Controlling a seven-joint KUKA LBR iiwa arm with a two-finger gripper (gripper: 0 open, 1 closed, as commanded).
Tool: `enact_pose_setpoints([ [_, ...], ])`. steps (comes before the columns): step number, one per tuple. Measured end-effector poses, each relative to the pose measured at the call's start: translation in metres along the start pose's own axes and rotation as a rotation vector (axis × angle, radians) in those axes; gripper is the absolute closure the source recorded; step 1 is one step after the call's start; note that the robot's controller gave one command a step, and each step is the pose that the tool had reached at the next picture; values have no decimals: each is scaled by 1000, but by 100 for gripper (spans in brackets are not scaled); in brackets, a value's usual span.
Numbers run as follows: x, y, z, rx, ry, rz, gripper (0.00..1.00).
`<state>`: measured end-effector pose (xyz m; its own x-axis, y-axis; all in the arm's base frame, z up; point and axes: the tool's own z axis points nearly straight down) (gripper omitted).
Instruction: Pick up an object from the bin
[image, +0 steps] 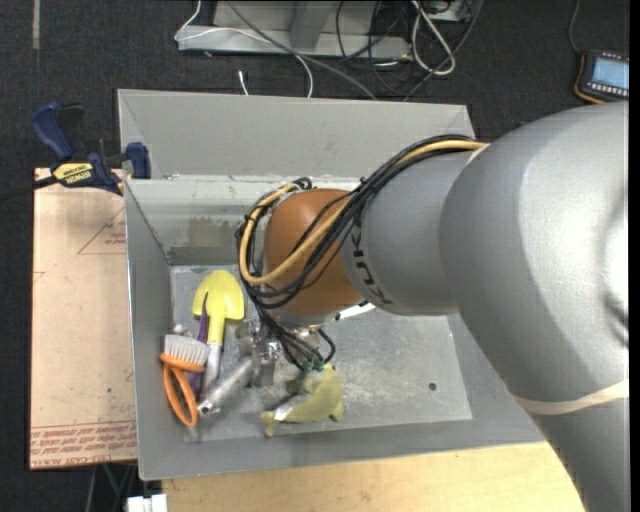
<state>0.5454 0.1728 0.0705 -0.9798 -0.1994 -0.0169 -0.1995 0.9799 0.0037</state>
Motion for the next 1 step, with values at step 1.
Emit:
enact_pose_setpoints([
  [1, -16, -13, -69, 0, -7, -6, 100],
])
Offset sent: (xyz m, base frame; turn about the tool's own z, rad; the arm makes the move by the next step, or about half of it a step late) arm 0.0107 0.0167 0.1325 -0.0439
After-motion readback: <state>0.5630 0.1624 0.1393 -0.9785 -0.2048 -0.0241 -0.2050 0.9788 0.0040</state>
